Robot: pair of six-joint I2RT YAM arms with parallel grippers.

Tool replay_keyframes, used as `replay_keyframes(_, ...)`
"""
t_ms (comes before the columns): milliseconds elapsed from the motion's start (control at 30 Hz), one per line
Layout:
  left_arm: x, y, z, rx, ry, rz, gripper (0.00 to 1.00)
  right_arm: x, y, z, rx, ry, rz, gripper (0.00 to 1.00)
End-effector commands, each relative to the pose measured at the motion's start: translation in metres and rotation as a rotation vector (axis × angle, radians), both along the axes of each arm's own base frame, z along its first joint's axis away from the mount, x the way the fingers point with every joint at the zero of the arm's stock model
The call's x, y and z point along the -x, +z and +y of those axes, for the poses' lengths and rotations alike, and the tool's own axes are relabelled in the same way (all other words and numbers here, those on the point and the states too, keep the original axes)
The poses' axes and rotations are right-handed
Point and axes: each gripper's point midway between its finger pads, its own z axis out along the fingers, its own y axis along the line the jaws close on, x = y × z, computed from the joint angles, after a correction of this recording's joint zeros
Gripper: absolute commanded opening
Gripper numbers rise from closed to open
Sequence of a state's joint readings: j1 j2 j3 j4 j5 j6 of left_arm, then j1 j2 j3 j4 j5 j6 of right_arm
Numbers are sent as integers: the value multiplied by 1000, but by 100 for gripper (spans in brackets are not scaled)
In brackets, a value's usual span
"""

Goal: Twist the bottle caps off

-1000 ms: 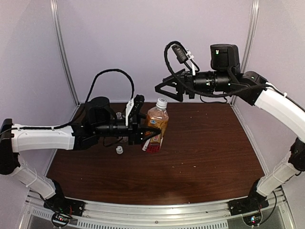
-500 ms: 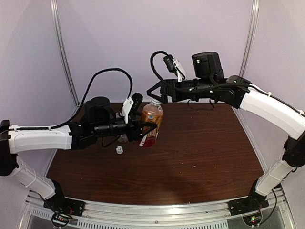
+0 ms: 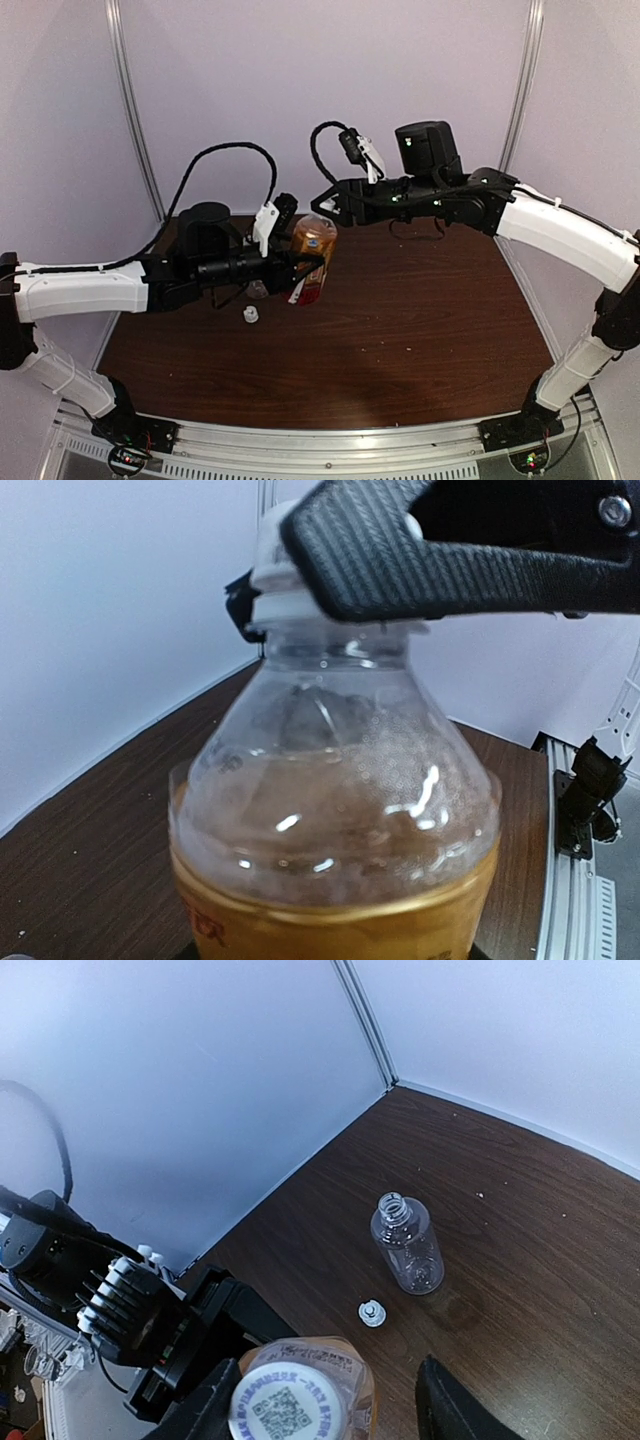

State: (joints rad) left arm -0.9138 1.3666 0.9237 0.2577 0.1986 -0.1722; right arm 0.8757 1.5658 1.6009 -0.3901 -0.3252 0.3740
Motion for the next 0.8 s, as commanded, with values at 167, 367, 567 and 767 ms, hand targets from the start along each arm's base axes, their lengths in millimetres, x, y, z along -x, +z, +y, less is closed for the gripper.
replay_keyframes(167,1,30,-1,56,0,-64,18,7,17,-2,-50,12,-36,58)
replay_keyframes(367,0,29,-1,50,2,-63,18,8,22,-3,-60,14,-52,60)
replay_keyframes(567,0,29,-1,49,0,-62,18,10,25,-4,-80,22,-65,60)
replay_keyframes(767,0,28,-1,47,0,-63,18,12,27,-4,-85,29,-71,55)
